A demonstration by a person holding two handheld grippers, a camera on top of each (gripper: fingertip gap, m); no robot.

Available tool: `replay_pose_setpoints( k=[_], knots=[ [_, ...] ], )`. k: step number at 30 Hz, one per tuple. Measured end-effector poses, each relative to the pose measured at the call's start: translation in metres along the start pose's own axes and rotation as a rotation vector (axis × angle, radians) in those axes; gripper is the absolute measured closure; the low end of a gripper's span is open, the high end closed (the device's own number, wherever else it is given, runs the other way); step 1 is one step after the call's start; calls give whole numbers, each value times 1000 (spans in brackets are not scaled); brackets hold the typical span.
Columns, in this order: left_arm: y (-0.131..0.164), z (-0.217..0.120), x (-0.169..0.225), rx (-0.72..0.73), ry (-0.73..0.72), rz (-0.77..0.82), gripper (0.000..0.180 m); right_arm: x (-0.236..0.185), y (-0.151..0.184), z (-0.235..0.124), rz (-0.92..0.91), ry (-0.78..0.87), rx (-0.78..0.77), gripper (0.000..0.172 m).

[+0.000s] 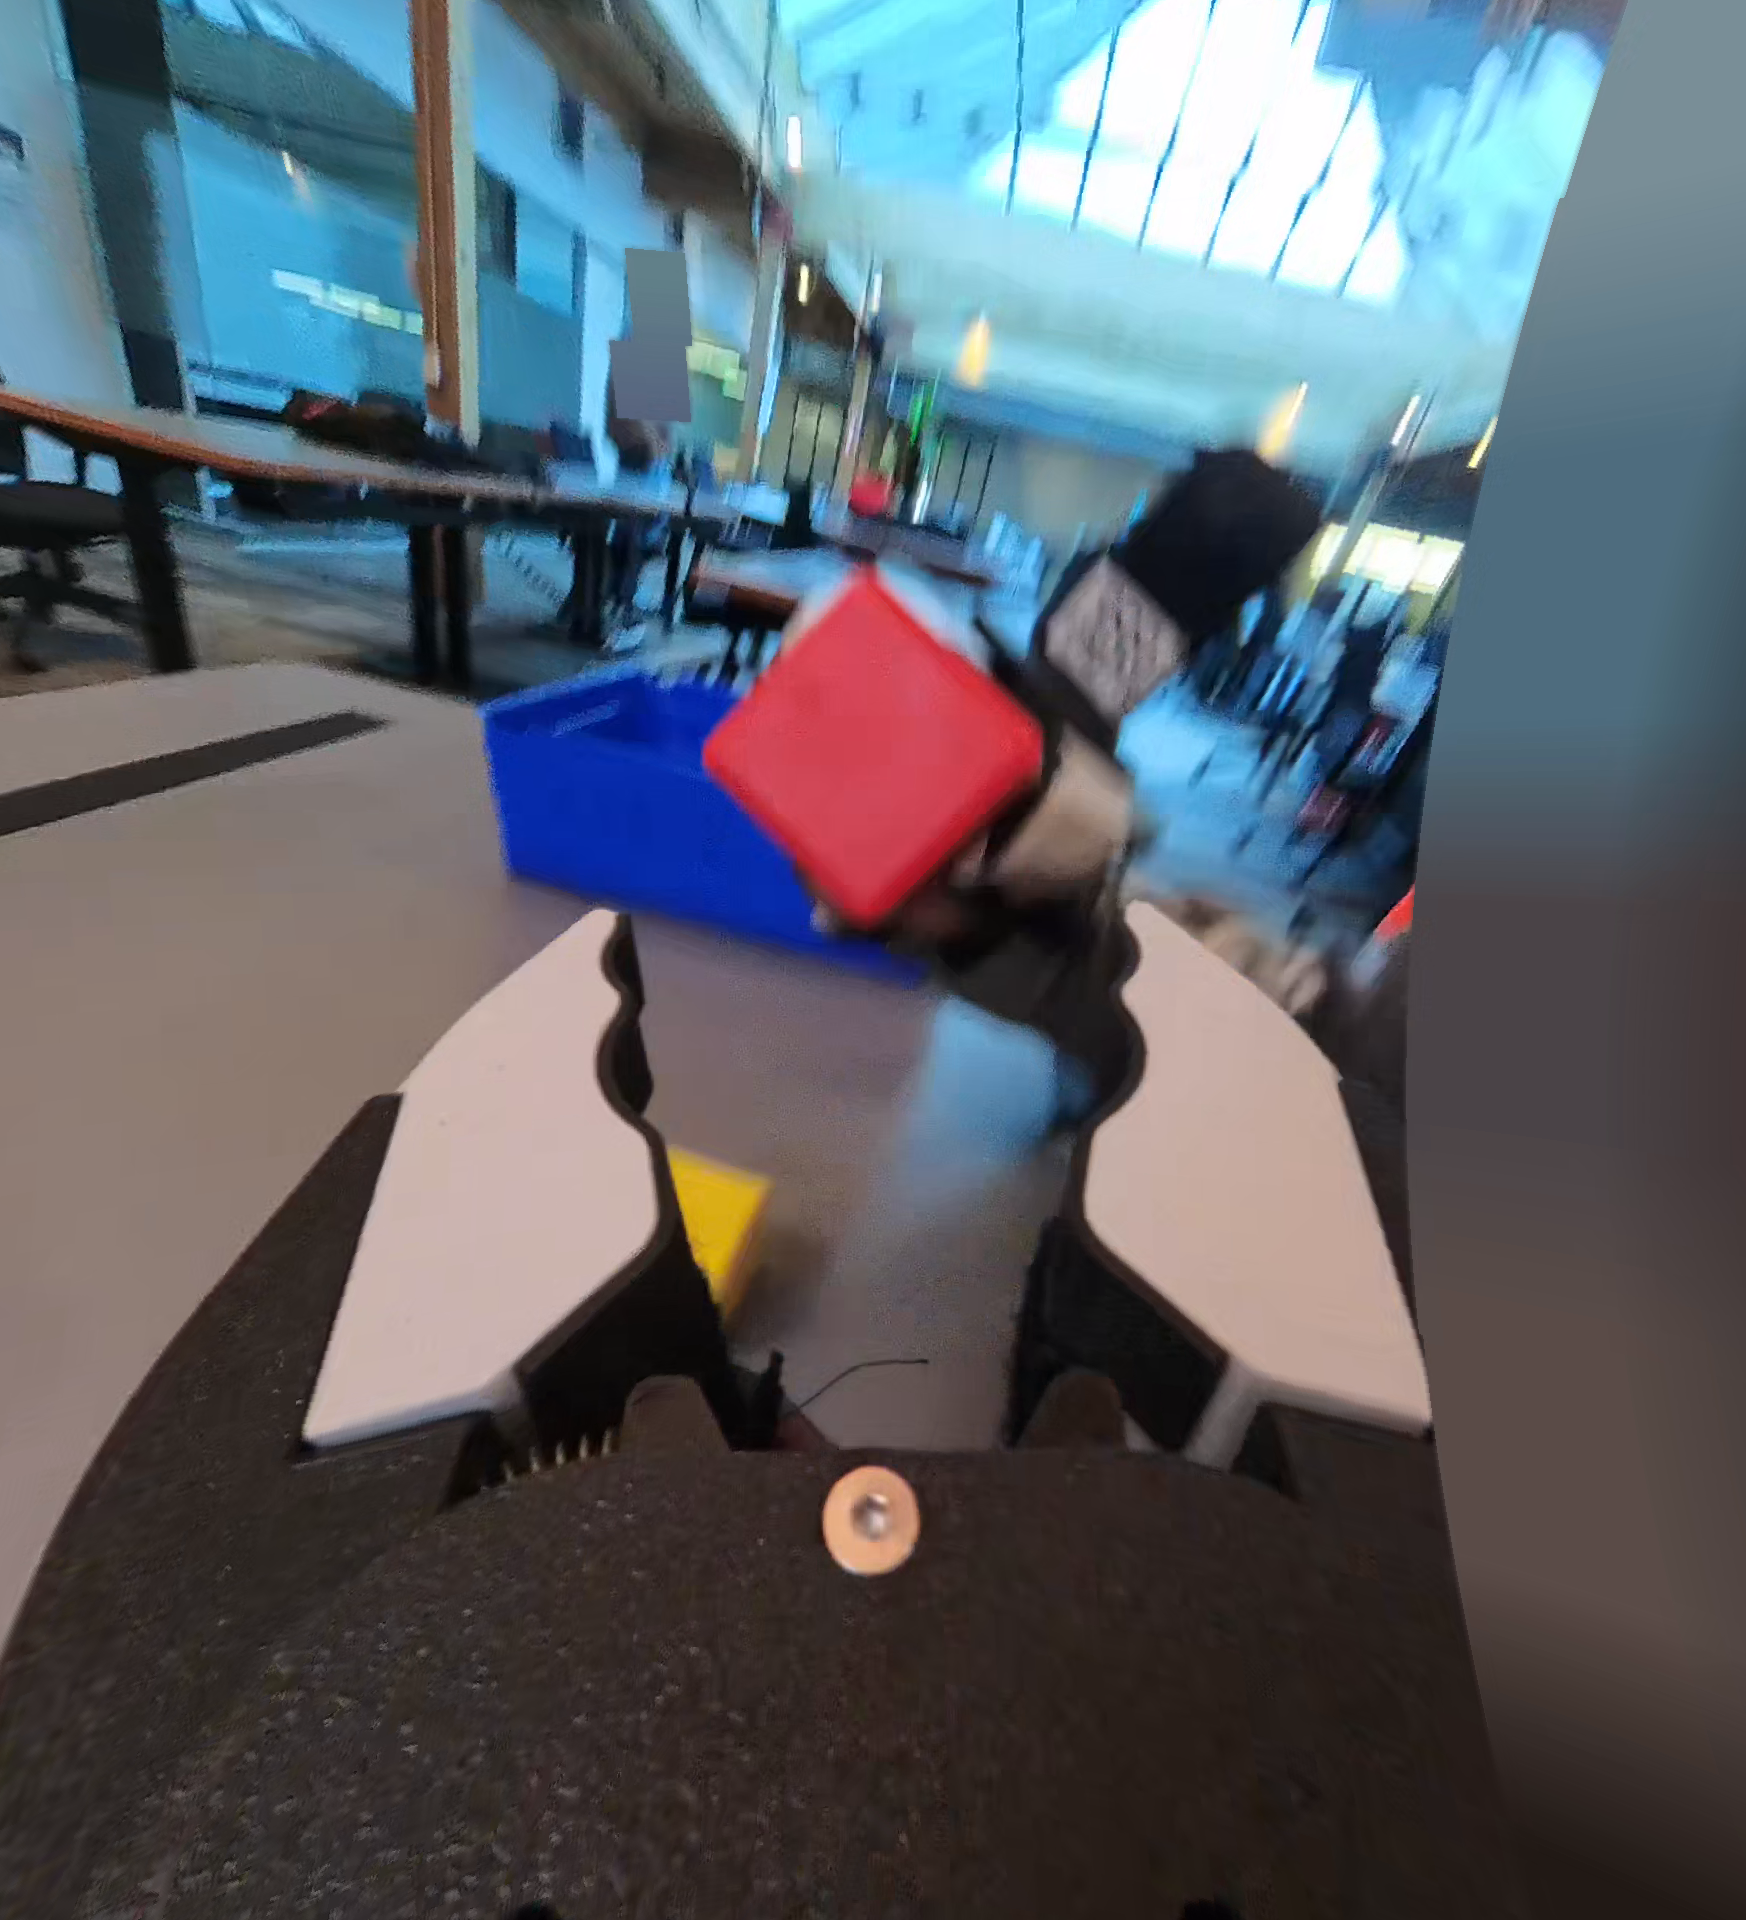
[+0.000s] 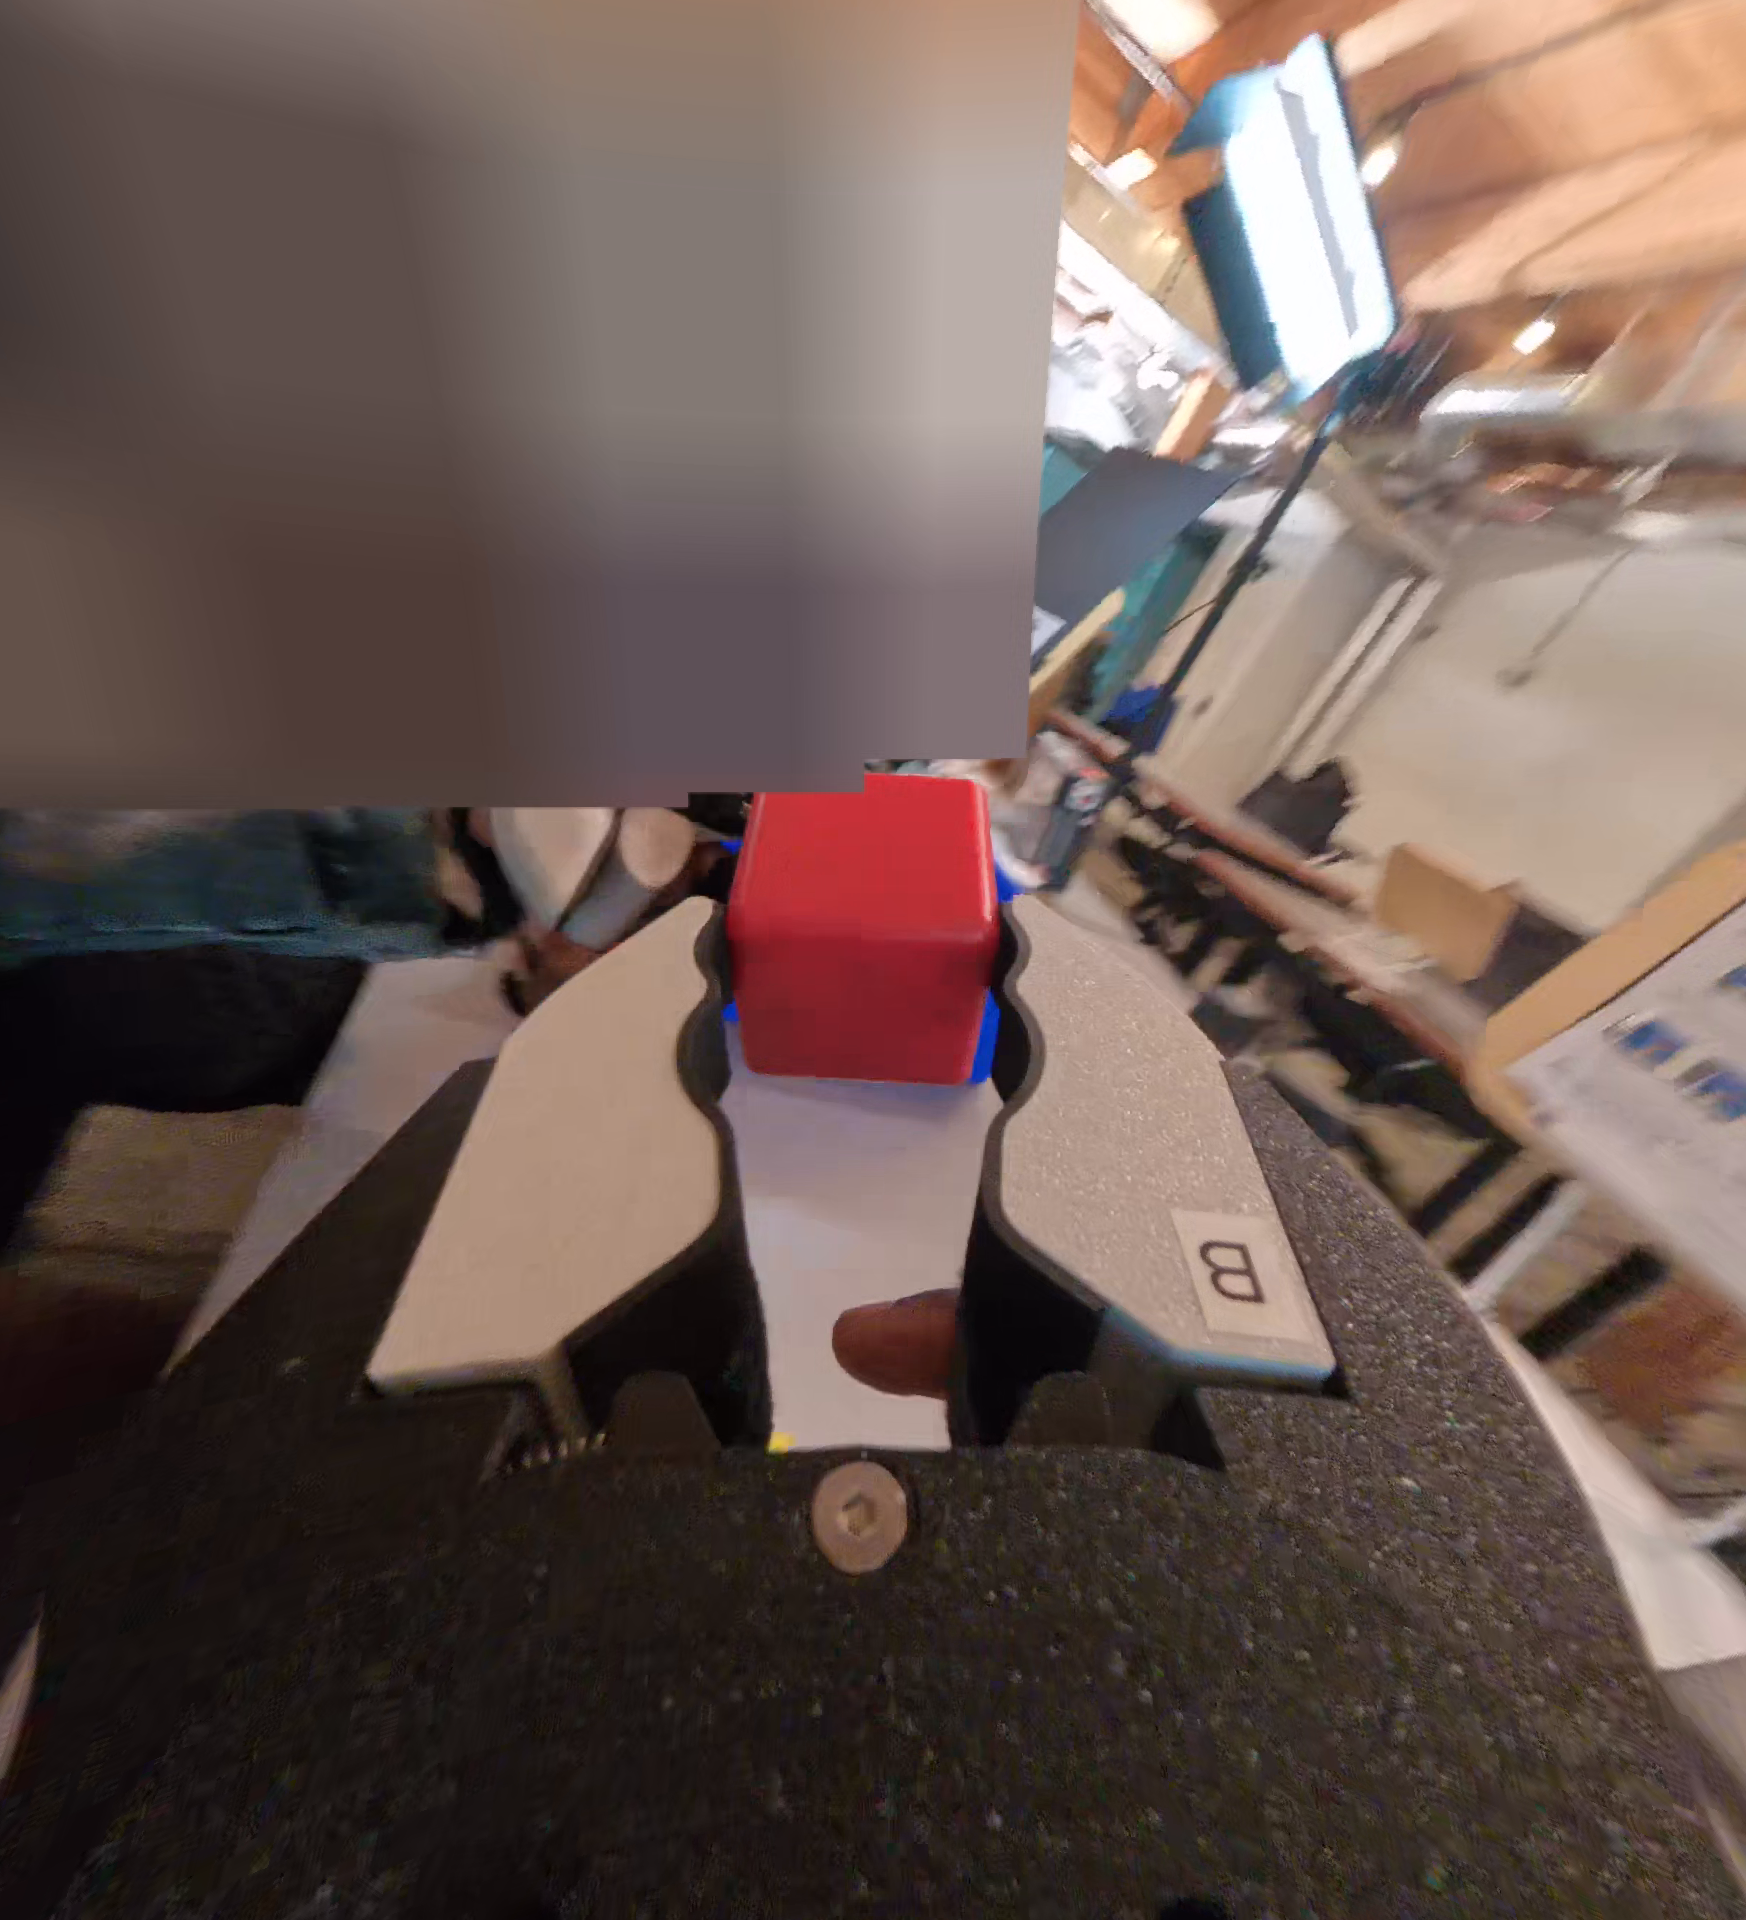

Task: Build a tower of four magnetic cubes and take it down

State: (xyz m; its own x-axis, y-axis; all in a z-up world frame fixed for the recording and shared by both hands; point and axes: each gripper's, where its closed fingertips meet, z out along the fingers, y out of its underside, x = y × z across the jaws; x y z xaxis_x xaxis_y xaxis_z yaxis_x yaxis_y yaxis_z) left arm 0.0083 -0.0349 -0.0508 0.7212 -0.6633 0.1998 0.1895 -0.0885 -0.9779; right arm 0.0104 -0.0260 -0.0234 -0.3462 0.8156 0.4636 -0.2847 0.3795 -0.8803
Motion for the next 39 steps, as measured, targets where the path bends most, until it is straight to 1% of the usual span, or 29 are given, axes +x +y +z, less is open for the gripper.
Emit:
replay_pose_setpoints(
  k=[1, 3, 4, 6, 9, 12, 16, 17, 18, 20, 27, 30, 39],
  knots=[
    [20, 2, -8, -102, -25, 80, 92, 2, 6, -7, 73, -39, -7, 124],
    [63, 7, -27, -306, -60, 189, 89, 4, 18, -20, 191, -98, -13, 123],
    [80, 10, -33, -371, -53, 222, 88, 4, 24, -24, 237, -123, -15, 124],
    [105, 18, -45, -455, -40, 236, 89, 0, 38, -30, 298, -160, -38, 124],
    [136, 24, -60, -600, -25, 228, 91, -5, 64, -35, 352, -178, -101, 123],
    [152, 27, -67, -697, -15, 237, 99, -8, 89, -38, 403, -184, -169, 123],
    [163, 31, -68, -765, -3, 272, 115, -13, 108, -36, 442, -200, -225, 124],
    [168, 31, -68, -799, 1, 266, 119, -14, 111, -36, 444, -205, -233, 123],
    [168, 33, -65, -795, 23, 248, 123, -14, 113, -36, 447, -209, -241, 123],
    [169, 34, -67, -805, 19, 219, 130, -16, 118, -36, 453, -217, -256, 123],
    [169, 34, -67, -803, 15, 225, 131, -22, 129, -33, 458, -246, -297, 123],
    [169, 34, -66, -803, 16, 225, 131, -27, 138, -31, 449, -264, -339, 123],
    [169, 34, -66, -803, 17, 229, 131, -28, 139, -32, 440, -284, -310, 124]
  ],
)
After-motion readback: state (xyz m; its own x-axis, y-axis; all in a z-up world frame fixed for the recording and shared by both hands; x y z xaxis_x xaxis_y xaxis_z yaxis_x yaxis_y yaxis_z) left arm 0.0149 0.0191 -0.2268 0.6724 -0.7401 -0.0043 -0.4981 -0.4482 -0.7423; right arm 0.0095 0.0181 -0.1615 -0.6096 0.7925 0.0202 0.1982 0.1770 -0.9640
